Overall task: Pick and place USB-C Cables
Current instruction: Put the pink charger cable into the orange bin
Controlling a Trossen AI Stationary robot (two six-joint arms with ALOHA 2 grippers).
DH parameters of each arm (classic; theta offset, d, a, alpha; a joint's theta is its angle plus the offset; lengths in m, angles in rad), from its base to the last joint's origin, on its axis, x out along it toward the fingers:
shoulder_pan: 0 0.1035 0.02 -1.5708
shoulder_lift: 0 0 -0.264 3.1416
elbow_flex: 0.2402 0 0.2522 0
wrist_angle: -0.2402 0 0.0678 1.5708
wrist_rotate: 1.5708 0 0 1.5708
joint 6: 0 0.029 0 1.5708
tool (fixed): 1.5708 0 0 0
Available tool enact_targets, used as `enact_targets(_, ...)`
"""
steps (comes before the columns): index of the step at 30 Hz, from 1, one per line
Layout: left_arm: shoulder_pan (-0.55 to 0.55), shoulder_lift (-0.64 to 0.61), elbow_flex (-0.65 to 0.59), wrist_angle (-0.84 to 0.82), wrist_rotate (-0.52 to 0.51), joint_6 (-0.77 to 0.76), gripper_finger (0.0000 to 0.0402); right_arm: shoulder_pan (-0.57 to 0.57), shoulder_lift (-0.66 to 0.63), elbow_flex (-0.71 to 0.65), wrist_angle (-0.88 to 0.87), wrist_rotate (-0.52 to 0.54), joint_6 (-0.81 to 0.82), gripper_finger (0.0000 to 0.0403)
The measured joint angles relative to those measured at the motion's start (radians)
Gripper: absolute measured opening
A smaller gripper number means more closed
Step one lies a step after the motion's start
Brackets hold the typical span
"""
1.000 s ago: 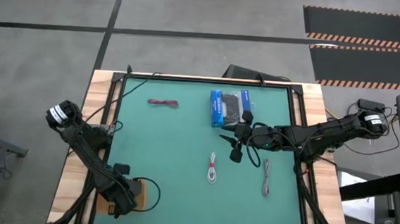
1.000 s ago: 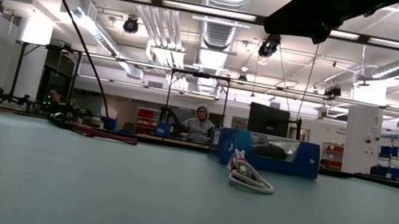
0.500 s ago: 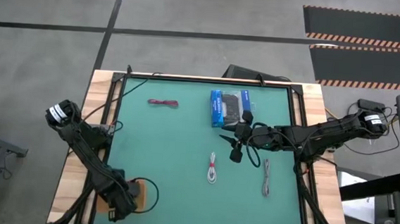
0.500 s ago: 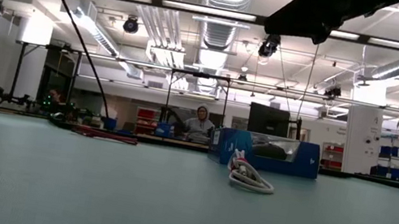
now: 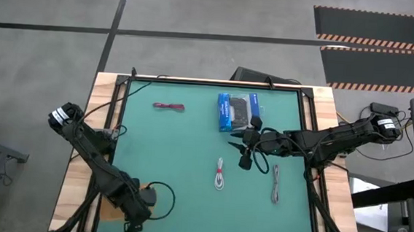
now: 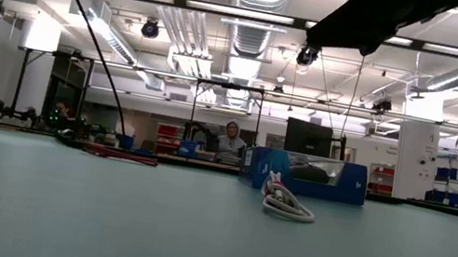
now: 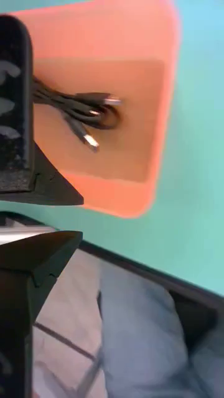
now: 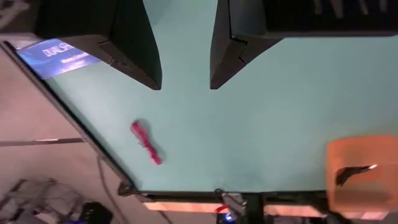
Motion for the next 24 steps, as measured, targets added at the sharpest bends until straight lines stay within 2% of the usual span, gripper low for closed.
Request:
enact_targets(11, 0.213, 0.0, 0.045, -0.003, -0.033, 0.294, 0.0061, 0.0, 0.0, -0.009, -0.015, -0.127, 0.005, 0.0113)
enact_targets(18, 0.366, 0.0, 0.044, -0.017, -0.035, 0.591, 0.0061, 0.0, 0.0, -0.035, -0.01, -0.152, 0.052, 0.0105)
enact_targets(21, 0.433, 0.0, 0.044, -0.047, -0.081, 0.721, 0.0061, 0.0, 0.0, -0.058, 0.012, -0.152, 0.072, 0.0104)
enact_targets(24, 0.494, 0.0, 0.042, -0.081, -0.178, 0.84, 0.0061, 0.0, 0.0, -0.086, 0.044, -0.152, 0.094, 0.0106)
